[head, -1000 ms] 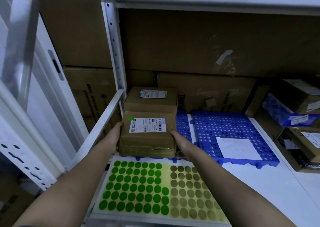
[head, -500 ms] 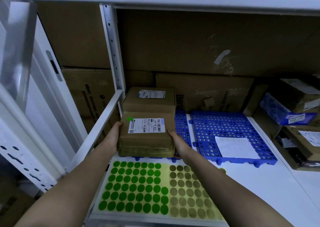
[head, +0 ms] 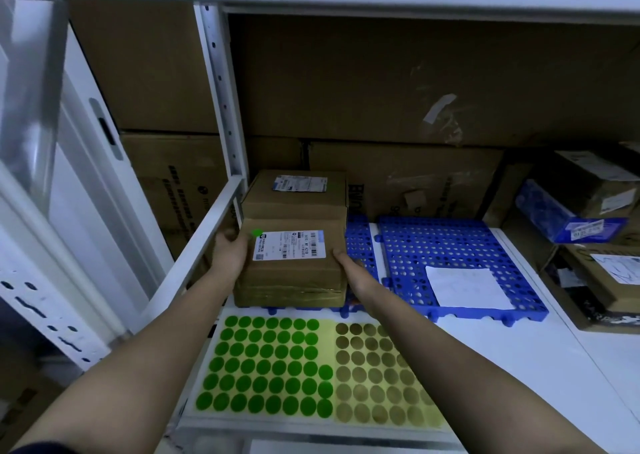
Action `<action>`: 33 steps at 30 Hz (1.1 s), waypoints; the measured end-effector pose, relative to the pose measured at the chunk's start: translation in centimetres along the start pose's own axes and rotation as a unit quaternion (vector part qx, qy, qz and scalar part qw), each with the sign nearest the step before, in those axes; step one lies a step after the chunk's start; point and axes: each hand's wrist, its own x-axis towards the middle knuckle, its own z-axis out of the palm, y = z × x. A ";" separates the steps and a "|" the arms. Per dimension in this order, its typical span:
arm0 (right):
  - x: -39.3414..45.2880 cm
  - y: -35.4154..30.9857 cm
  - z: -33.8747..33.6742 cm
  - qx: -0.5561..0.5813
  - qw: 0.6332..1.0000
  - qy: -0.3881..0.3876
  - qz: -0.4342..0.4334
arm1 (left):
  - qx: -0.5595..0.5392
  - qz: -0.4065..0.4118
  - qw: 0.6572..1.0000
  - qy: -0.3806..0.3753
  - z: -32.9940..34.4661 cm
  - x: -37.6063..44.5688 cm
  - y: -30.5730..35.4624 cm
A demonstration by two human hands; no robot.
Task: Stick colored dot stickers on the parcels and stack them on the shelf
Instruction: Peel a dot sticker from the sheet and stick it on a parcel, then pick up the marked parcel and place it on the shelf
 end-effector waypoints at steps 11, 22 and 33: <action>-0.7 -0.9 -6.0 -0.005 0.969 0.156 -0.189 | 0.130 0.371 0.920 0.007 7.5 -7.6 4.2; -1.8 -0.1 -21.2 -0.071 0.947 0.229 -0.214 | 0.074 0.189 0.971 -0.125 24.0 -11.5 3.6; -3.1 1.8 -38.9 -0.213 0.880 0.371 -0.208 | 0.149 0.039 0.947 -0.281 38.4 -19.0 4.1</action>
